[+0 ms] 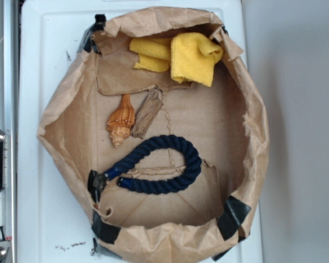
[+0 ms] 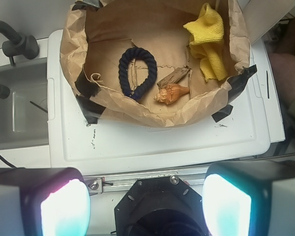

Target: Grab the yellow cloth.

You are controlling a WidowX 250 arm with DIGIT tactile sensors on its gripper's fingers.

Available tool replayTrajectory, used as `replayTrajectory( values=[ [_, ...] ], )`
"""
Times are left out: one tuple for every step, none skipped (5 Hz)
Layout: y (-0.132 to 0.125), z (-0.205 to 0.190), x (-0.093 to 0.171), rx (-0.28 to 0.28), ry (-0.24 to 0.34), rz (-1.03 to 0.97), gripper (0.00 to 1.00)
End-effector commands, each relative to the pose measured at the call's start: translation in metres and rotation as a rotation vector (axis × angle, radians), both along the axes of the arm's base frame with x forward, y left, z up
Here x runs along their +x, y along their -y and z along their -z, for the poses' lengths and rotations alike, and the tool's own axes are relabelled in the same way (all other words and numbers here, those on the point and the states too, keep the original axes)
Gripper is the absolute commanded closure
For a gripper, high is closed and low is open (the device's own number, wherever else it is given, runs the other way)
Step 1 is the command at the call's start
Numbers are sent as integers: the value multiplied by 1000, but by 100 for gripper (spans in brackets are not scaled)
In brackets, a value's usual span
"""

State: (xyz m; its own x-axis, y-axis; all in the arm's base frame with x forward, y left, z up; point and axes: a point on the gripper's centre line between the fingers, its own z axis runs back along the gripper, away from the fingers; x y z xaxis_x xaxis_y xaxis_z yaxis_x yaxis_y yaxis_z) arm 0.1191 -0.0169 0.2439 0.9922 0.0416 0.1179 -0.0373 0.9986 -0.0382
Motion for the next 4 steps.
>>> replayTrajectory(
  values=[
    [0,0,0,0,0,0,0],
    [-4,23,46,46,-25,-128,0],
    [-8,21,87,73,-50,-252,0],
    [-25,23,123,37,-56,-252,0]
  ],
)
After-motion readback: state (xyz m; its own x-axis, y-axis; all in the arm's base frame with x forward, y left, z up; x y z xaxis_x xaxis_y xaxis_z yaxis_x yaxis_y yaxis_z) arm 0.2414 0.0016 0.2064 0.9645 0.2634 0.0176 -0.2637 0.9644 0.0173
